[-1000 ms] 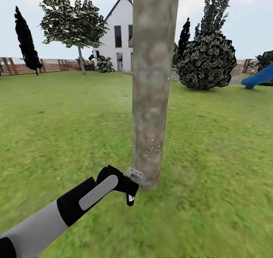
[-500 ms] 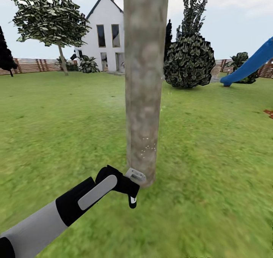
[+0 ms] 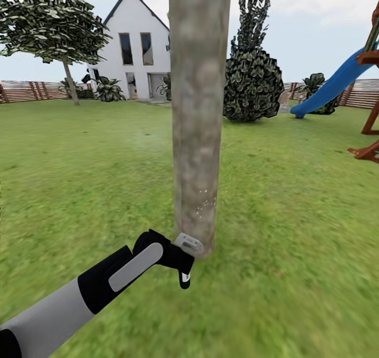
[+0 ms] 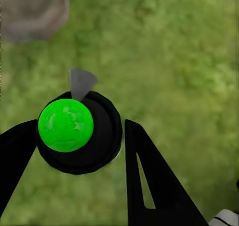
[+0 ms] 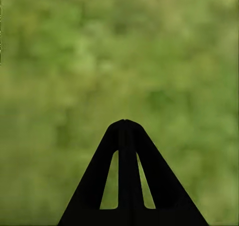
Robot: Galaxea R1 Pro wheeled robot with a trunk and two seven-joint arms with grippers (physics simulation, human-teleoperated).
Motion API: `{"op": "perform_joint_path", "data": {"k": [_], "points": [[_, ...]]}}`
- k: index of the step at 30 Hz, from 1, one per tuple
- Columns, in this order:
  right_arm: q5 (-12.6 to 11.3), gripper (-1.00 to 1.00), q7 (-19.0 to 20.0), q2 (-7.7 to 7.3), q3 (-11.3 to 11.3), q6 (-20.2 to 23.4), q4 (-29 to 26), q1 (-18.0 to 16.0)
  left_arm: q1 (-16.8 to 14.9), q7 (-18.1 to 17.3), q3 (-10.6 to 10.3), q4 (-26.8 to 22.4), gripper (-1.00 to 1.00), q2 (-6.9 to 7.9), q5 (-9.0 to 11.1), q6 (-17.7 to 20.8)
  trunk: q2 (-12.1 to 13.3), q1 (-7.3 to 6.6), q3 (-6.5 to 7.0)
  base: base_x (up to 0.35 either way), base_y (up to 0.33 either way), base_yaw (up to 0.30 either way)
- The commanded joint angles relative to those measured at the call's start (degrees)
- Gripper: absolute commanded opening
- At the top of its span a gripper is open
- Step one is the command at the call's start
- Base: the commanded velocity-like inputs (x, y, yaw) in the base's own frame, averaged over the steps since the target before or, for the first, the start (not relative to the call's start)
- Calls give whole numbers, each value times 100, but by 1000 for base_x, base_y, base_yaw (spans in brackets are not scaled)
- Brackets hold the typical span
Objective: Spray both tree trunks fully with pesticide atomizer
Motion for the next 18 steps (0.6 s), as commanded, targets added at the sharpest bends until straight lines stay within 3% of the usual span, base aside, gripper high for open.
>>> {"op": "perform_joint_path", "data": {"k": [1, 8, 11, 13, 18], "points": [[-33, -100, 12, 6, -9, 31, -10, 1, -8, 63, -13, -4, -100, -8, 49, -2, -2, 1, -5, 187, -152, 167], [-29, -100, -5, -10, -17, 33, -10, 1, -8, 147, -5, -13, -100, -27, 49, -21, -2, 1, -5, 112, -100, 85], [-29, -100, -7, -7, -18, 36, -10, 1, -8, 480, -4, -17, -100, -34, 53, 22, -2, 1, -5, 4, -7, 5], [-29, -100, -8, -8, -18, 36, -10, 1, -8, 754, 2, -17, -100, -41, 53, 22, -2, 1, -5, -179, -1, 1], [-29, -100, -11, 6, -13, 36, -10, 1, -8, 855, 3, -21, -100, -37, 54, 22, -2, 1, -5, -206, 0, 0]]}}
